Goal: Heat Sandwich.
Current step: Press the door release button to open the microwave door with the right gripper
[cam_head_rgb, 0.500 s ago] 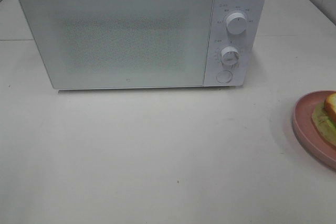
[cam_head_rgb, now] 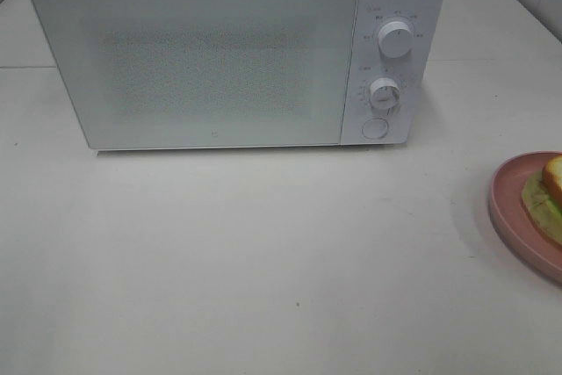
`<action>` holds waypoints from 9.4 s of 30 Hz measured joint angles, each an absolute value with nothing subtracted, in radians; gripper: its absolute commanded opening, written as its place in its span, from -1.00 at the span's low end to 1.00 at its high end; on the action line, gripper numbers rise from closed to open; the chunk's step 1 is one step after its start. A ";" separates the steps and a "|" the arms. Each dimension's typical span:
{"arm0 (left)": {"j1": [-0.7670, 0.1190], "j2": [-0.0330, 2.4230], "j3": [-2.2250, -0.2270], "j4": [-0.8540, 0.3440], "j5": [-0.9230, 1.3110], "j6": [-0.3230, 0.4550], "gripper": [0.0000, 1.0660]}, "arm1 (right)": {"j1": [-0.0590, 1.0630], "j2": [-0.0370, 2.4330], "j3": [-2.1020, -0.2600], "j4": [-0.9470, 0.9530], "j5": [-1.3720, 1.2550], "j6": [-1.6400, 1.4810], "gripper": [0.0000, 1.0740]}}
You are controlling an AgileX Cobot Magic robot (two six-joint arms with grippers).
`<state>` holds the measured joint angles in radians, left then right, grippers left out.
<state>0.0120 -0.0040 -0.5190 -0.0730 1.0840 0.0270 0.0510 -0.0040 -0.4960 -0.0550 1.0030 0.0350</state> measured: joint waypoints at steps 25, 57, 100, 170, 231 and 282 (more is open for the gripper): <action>0.012 -0.004 -0.519 -0.073 1.084 0.027 0.88 | 0.051 0.248 -0.536 -0.048 0.797 0.035 0.40; 0.012 -0.004 -0.519 -0.073 1.084 0.027 0.88 | 0.051 0.684 -0.461 -0.045 0.195 0.035 0.40; 0.012 -0.004 -0.519 -0.073 1.084 0.027 0.88 | 0.273 1.386 -0.202 0.264 -1.127 -0.141 0.40; 0.012 -0.004 -0.519 -0.073 1.084 0.027 0.88 | 0.735 1.693 -0.256 0.722 -1.199 1.341 -0.18; 0.012 -0.004 -0.519 -0.073 1.084 0.027 0.88 | 0.469 2.036 -0.678 0.400 -0.935 1.464 -1.00; 0.012 -0.004 -0.519 -0.073 1.084 0.027 0.88 | 0.439 2.131 -0.802 0.430 -0.965 1.420 -1.00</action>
